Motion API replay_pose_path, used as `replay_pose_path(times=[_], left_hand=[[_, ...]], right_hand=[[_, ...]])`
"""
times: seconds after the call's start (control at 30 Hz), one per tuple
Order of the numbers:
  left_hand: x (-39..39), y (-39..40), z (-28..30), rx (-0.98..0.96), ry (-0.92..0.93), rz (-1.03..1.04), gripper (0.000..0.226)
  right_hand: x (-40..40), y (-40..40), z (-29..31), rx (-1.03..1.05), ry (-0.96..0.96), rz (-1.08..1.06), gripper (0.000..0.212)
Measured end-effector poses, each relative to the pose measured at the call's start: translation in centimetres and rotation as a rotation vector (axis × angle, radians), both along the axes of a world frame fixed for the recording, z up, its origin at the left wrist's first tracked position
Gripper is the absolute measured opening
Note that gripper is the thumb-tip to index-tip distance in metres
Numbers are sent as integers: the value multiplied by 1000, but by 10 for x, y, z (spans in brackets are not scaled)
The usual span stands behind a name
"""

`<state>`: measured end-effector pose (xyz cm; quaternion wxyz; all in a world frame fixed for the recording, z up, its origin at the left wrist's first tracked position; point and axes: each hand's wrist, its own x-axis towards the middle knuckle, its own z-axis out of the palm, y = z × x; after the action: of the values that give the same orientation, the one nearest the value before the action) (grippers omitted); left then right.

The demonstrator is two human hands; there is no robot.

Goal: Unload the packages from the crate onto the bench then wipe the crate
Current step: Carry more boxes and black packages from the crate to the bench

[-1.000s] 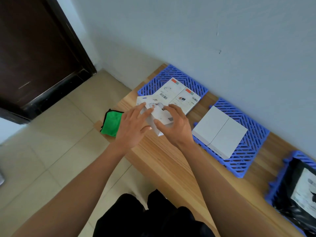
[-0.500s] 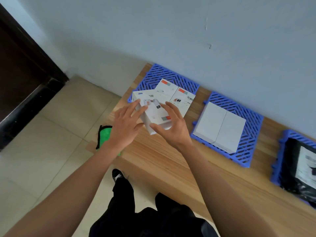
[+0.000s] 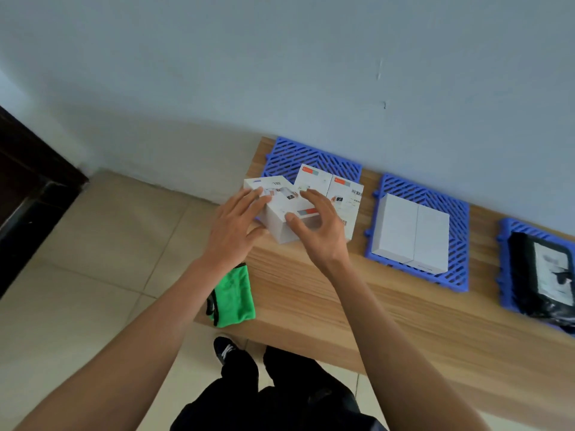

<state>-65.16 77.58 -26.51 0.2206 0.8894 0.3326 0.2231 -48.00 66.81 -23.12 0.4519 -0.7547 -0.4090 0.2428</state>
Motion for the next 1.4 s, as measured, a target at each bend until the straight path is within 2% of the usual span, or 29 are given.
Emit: replay_pose_path(times=[0.23,0.3,0.5,0.77,0.83,0.93,1.1,1.23,1.4], left_hand=[[7,22,-3,35,40,-80,64],[6,30,-4,9,63,-73,65],[9,47,-11,-147,78,-20,76],[14,68,-34,-443,154,-105,90],[15,80,-44,-493,162,-96,88],[16,101,-61,-507,167,-133,78],[22,132,-93,-517,159,-238,77],[28,141,-112,-532,169,-232,73],[33,137,-121,-501,163,-216,74]], right_hand=[[-3,6,-14,-83,3,59,74],[-7,9,-21,-105,28,71,73],[-28,26,-58,-35,-46,81,56],[-36,54,-91,-66,-165,27,48],[-37,63,-96,-96,-175,31,47],[-39,73,-102,-151,-188,28,45],[-42,87,-108,-226,-295,-13,41],[-36,96,-108,-287,-417,5,34],[-31,98,-110,-401,-500,-48,40]])
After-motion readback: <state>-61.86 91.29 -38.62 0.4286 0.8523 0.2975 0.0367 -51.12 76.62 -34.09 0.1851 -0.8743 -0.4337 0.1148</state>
